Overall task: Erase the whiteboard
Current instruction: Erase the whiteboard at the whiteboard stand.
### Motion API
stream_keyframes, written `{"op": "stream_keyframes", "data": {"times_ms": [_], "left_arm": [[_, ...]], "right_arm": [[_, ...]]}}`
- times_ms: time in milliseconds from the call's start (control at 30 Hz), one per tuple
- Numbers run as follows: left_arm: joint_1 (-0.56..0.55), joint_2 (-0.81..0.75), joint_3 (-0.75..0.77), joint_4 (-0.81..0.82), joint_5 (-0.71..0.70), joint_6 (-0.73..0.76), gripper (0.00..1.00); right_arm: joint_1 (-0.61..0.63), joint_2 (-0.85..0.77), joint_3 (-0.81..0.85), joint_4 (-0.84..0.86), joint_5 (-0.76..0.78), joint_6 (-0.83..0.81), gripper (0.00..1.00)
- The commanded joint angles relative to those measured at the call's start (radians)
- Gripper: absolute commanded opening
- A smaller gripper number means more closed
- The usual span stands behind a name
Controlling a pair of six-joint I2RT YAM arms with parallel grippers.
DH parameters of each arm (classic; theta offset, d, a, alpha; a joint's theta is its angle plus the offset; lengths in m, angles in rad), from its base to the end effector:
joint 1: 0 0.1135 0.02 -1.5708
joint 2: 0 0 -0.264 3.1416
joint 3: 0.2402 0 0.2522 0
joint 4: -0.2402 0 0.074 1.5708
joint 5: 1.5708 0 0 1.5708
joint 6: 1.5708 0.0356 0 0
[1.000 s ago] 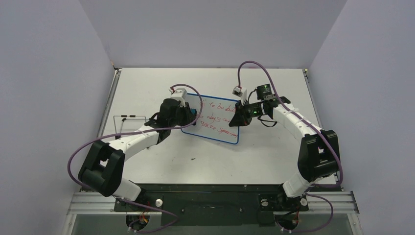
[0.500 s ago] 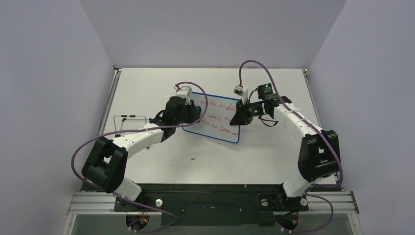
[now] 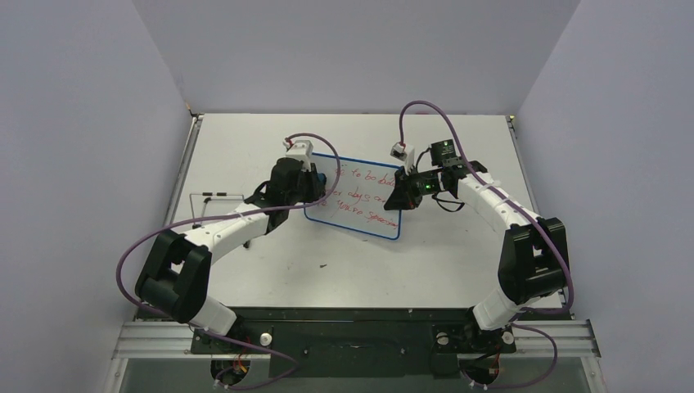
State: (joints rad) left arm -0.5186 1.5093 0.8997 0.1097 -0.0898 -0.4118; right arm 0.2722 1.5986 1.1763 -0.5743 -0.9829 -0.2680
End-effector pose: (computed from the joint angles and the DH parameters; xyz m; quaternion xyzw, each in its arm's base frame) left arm 0.2926 -0.1633 0.2335 0.0230 0.8592 -0.1942 0.4729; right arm 0.3063 0.1163 0.2530 -0.3544 0.7793 0.4531 0.2487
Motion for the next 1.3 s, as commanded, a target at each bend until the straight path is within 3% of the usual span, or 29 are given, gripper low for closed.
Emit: {"op": "stream_keyframes", "data": {"times_ms": [0, 200, 333, 433, 633, 933, 1267], "left_arm": [[-0.059, 0.013, 0.076, 0.094, 0.178, 0.049, 0.0], [-0.11, 0.011, 0.029, 0.142, 0.171, 0.015, 0.0], [-0.04, 0.012, 0.016, 0.054, 0.064, -0.029, 0.0], [0.031, 0.011, -0.013, 0.031, 0.047, -0.043, 0.0], [0.061, 0.014, -0.023, 0.016, 0.036, -0.018, 0.0], [-0.089, -0.003, 0.05, 0.063, 0.156, 0.061, 0.0], [-0.075, 0.008, 0.115, -0.016, -0.003, 0.029, 0.0]], "right_arm": [[0.033, -0.031, 0.017, -0.06, -0.036, -0.054, 0.0], [0.033, -0.035, 0.017, -0.06, -0.037, -0.054, 0.0], [0.033, -0.04, 0.014, -0.06, -0.038, -0.054, 0.0], [0.033, -0.043, 0.015, -0.059, -0.038, -0.054, 0.0], [0.032, -0.045, 0.015, -0.06, -0.038, -0.054, 0.0], [0.035, -0.039, 0.015, -0.059, -0.039, -0.054, 0.0], [0.034, -0.05, 0.015, -0.06, -0.04, -0.055, 0.0]]}}
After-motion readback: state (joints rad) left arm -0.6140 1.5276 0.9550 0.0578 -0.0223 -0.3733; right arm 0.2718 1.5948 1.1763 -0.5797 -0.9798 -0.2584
